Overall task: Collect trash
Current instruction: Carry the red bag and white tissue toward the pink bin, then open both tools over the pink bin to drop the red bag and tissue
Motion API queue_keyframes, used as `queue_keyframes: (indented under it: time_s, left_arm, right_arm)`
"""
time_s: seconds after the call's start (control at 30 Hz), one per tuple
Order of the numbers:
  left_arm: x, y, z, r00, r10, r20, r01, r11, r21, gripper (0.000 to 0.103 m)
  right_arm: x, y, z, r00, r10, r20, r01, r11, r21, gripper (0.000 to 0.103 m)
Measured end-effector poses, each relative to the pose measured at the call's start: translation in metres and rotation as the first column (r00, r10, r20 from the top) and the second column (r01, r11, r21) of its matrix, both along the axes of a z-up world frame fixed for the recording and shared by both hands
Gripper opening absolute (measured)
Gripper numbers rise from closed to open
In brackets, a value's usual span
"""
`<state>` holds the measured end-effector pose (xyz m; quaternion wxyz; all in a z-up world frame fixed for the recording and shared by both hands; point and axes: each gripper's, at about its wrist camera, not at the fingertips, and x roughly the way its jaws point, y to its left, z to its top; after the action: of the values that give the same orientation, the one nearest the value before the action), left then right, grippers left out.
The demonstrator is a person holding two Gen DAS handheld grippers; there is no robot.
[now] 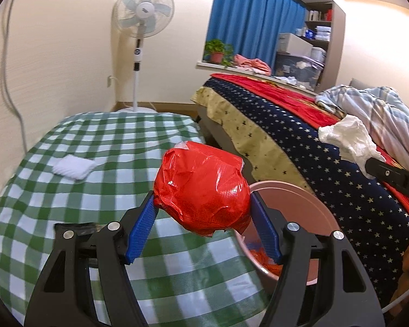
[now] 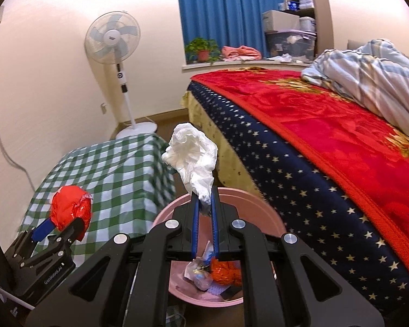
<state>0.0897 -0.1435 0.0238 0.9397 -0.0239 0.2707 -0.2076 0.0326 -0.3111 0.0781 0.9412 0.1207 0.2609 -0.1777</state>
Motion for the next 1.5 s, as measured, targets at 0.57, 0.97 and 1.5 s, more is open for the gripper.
queue_keyframes:
  time_s: [0.57,0.97,1.5]
  left_arm:
    - [0.006,-0.068,-0.023,0.987,-0.162,-0.024,0.162,0.987,-0.012,0.066]
    - [0.012,-0.081,-0.043,0.978,-0.194,-0.071,0.193,0.981,-0.023,0.066]
    - [0.014,-0.086,-0.049,0.964,-0.247,-0.096,0.243,0.969,-0.048,0.072]
  right_arm:
    - [-0.003,-0.029,-0.015,0.995,-0.097,-0.027,0.097,0.995,0.001,0.008]
    - [0.003,-0.032,-0.025,0.992,-0.114,-0.053,0.114,0.993,0.001,0.009]
    - [0.001,-0.038,-0.028,0.987,-0.155,-0.046,0.156,0.988,0.012,0.042]
